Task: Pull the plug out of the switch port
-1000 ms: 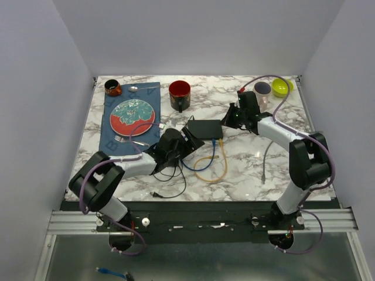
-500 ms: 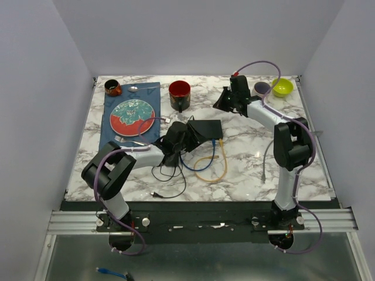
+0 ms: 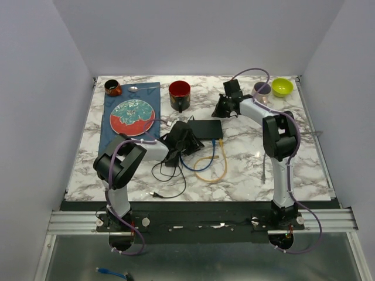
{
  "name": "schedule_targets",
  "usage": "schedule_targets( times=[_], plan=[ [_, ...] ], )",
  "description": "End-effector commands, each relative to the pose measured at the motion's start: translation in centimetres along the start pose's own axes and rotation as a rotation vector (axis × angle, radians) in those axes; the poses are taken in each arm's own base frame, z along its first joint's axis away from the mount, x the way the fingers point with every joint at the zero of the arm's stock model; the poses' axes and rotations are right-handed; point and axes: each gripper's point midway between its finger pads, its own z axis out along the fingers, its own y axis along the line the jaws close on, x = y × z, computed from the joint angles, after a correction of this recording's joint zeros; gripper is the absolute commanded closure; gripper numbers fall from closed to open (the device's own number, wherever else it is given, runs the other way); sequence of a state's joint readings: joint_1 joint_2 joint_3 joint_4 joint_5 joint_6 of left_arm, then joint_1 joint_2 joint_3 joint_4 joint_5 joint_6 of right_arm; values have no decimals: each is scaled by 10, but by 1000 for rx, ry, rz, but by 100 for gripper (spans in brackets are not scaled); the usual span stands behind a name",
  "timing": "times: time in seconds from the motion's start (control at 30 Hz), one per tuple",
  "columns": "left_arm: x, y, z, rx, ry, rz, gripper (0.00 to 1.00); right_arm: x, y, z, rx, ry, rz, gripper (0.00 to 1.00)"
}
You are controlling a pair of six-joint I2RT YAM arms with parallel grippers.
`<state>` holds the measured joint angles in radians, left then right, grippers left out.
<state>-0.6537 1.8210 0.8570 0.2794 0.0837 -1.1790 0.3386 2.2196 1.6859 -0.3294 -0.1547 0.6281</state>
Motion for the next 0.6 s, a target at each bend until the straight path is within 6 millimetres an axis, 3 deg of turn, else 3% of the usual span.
schedule_targets(
  times=[0.0, 0.17, 0.33, 0.43, 0.53, 0.57],
  plan=[
    [5, 15, 9, -55, 49, 0, 57, 18, -9, 1, 15, 75, 16, 99],
    [-2, 16, 13, -58, 37, -7, 57, 46, -27, -5, 51, 115, 54, 99],
    [-8, 12, 14, -33, 30, -7, 56, 61, -41, -16, 73, 100, 65, 99],
    [-15, 13, 13, -22, 14, -25, 55, 51, -41, -22, 89, 58, 67, 99],
    [-28, 11, 1, -5, -35, -33, 42, 27, -38, -43, 120, -45, 75, 99],
    [-33, 8, -6, 6, -55, -30, 31, 20, -36, -50, 124, -75, 77, 99]
  ],
)
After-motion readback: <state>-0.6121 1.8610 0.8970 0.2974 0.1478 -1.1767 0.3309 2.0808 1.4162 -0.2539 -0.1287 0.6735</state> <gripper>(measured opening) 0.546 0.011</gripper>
